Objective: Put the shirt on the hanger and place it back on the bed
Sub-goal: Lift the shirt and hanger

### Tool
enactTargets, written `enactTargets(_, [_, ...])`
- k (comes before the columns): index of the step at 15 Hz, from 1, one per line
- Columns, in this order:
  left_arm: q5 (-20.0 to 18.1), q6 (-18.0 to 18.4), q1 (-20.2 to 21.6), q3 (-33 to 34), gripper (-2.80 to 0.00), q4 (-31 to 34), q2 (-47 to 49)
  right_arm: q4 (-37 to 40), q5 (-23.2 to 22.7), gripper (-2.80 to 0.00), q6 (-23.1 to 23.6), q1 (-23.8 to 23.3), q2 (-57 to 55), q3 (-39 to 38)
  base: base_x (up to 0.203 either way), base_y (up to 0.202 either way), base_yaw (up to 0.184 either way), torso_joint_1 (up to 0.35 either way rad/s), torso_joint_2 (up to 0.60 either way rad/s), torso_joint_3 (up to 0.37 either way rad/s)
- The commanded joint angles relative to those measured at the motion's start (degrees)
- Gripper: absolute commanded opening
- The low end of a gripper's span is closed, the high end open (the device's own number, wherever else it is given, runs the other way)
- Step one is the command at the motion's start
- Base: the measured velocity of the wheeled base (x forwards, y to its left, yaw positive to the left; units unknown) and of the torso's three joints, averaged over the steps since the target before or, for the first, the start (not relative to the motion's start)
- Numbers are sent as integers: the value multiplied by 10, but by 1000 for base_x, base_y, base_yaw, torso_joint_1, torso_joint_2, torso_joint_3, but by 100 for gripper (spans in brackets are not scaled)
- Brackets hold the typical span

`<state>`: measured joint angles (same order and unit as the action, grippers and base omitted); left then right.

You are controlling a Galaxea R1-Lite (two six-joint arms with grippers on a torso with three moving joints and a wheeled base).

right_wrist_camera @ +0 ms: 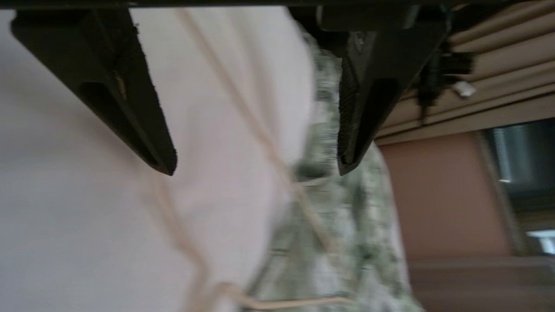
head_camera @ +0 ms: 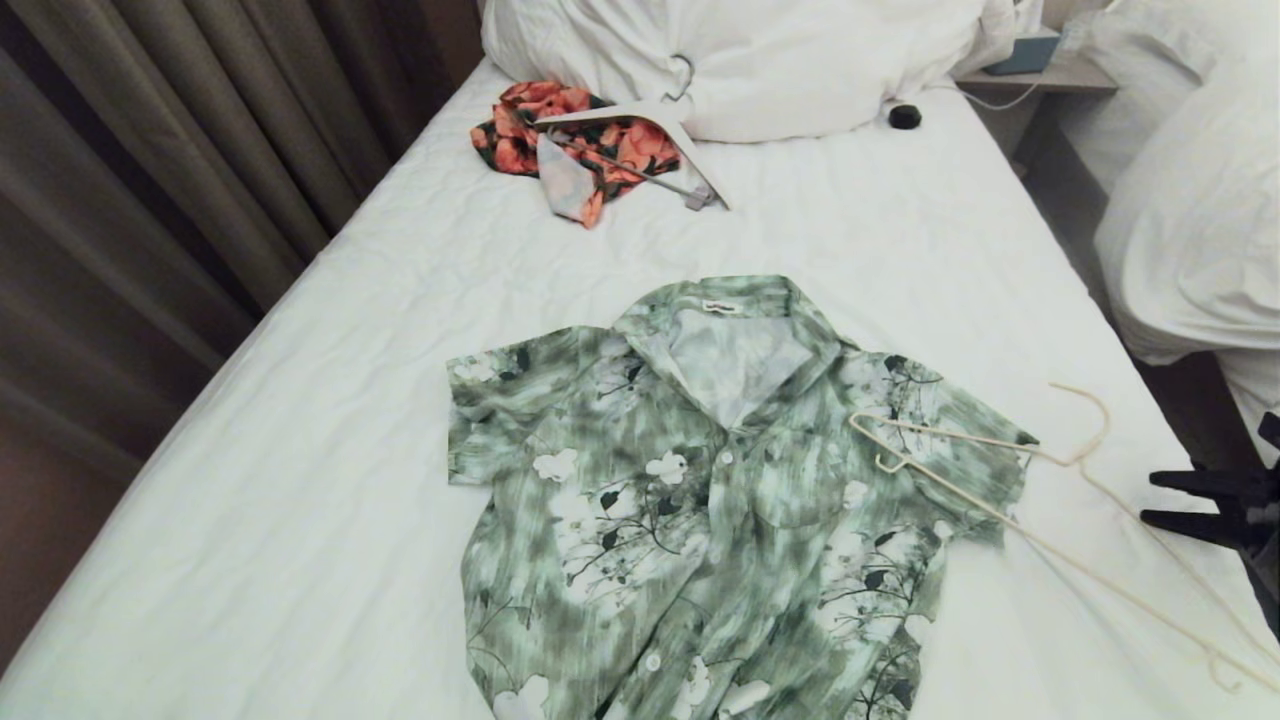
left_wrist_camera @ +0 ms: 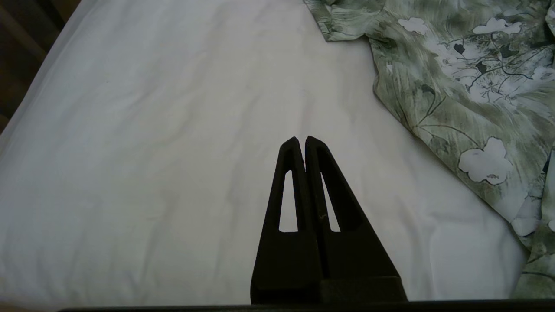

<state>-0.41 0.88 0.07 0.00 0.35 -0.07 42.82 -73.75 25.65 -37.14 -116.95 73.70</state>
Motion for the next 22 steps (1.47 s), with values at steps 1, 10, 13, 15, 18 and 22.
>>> enactTargets(1, [0, 0, 0, 1, -280, 0, 1, 25, -19, 0, 1, 1, 35, 7, 0, 0, 0, 0, 0, 0])
enactTargets(10, [0, 0, -1, 0, -280, 0, 1, 28, -17, 0, -3, -34, 4, 22, 0, 0, 0, 0, 0, 0])
enactTargets(13, [0, 0, 0, 1, -280, 0, 1, 15, -16, 0, -3, -14, -27, 21, 0, 0, 0, 0, 0, 0])
enactTargets(15, [0, 0, 0, 1, -280, 0, 1, 4, -15, 0, -3, 0, -41, 21, 0, 0, 0, 0, 0, 0])
enactTargets(18, [0, 0, 0, 1, -280, 0, 1, -5, -11, 0, -8, 31, -62, 20, 0, 0, 0, 0, 0, 0])
enactTargets(22, [0, 0, 0, 1, -280, 0, 1, -6, -11, 0, -10, 69, -61, 20, 0, 0, 0, 0, 0, 0])
